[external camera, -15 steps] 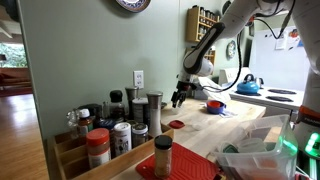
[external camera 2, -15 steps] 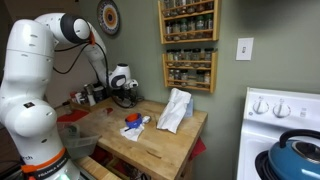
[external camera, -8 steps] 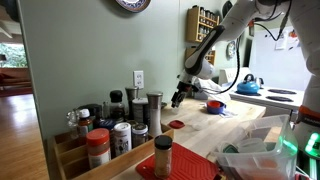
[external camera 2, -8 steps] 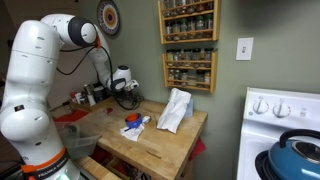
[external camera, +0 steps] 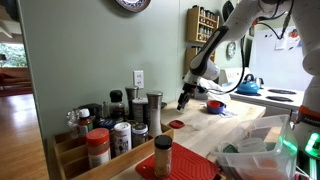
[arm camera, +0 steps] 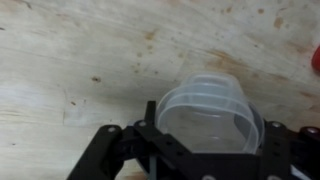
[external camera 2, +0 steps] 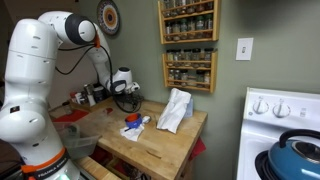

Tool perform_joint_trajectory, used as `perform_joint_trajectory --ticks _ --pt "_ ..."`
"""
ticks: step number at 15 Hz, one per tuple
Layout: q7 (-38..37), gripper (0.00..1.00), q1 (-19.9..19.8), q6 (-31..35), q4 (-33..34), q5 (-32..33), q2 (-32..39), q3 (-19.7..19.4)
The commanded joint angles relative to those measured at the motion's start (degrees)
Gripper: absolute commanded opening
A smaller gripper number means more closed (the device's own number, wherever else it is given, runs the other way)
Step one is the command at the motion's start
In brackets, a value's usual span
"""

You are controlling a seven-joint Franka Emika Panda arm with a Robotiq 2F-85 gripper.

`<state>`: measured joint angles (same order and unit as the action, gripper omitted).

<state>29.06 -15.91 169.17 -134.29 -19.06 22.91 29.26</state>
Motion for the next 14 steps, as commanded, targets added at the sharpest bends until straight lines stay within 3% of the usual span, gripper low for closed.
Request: perform_joint_trajectory --ticks 1,2,5,14 --pt "0.05 0.65 -1.4 -0.9 -2.92 0.69 -2.66 0.33" --pt "0.02 0.94 -1.41 -1.1 -3.31 0.79 -3.22 0.14" --pt "-0.2 1.0 -1.28 -1.35 -4.63 0.76 -4.99 -0.42" --pt "-0.3 1.0 1.96 -8.3 -9.15 0.57 -11.99 -5.39"
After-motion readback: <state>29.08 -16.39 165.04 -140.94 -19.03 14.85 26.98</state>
